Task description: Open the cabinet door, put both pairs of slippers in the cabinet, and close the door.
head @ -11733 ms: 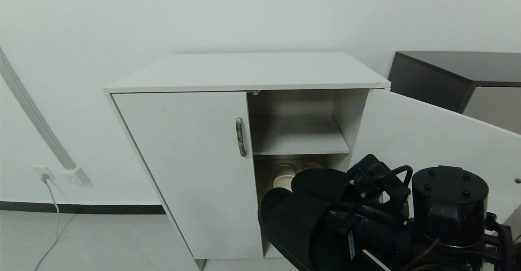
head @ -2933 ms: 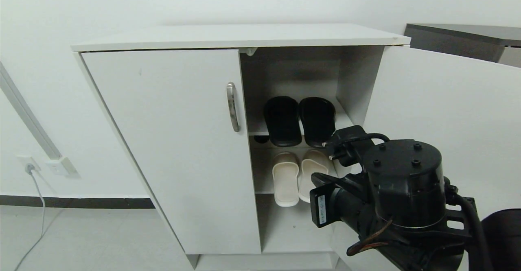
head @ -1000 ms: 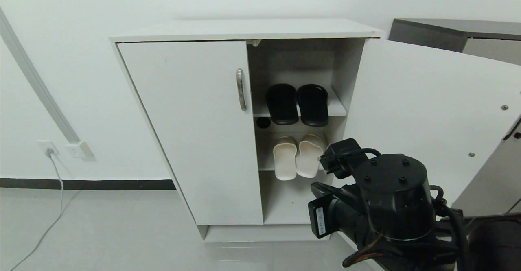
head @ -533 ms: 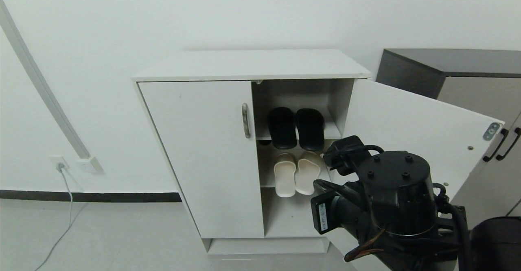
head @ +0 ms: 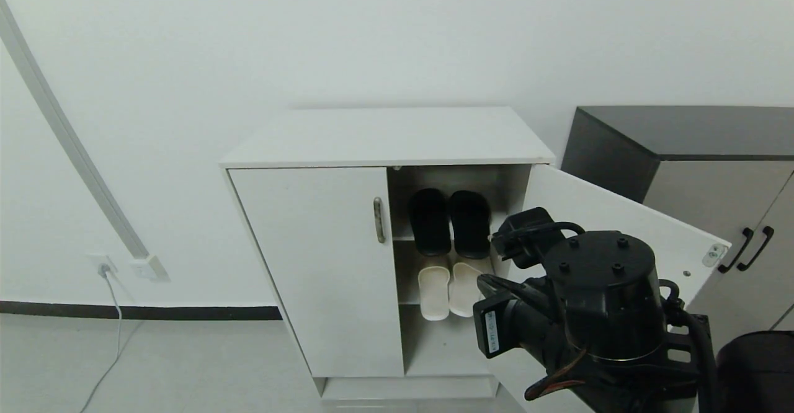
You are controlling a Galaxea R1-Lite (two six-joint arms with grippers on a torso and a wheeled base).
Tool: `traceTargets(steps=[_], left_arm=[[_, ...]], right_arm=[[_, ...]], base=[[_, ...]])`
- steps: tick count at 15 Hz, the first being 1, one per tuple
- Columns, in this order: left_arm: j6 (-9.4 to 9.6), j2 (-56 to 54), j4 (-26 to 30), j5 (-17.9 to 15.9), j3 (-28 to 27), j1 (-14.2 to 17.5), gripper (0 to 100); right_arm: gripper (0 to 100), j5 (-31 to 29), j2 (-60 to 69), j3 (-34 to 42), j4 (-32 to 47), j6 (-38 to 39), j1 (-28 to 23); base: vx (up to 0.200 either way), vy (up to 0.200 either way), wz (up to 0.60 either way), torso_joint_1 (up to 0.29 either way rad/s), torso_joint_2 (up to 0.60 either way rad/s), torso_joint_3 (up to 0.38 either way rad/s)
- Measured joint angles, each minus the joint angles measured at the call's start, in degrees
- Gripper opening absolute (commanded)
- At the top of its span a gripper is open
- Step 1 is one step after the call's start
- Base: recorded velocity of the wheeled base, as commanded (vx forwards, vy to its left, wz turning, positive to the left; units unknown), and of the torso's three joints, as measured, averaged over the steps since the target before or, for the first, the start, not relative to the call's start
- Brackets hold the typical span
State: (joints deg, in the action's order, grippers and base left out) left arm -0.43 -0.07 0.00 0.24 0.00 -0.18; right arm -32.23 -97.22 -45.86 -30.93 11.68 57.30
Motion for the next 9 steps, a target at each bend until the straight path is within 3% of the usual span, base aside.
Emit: traceTargets(steps=[9], left_arm=[[0.0,0.0,0.0,0.0,0.0,0.0,0]], right_arm=[[0,0.0,0.06,-0.02,0.02,0.0,-0.05]], base=[[0.0,0.0,0.0,0.216,-0.53,-0.314]])
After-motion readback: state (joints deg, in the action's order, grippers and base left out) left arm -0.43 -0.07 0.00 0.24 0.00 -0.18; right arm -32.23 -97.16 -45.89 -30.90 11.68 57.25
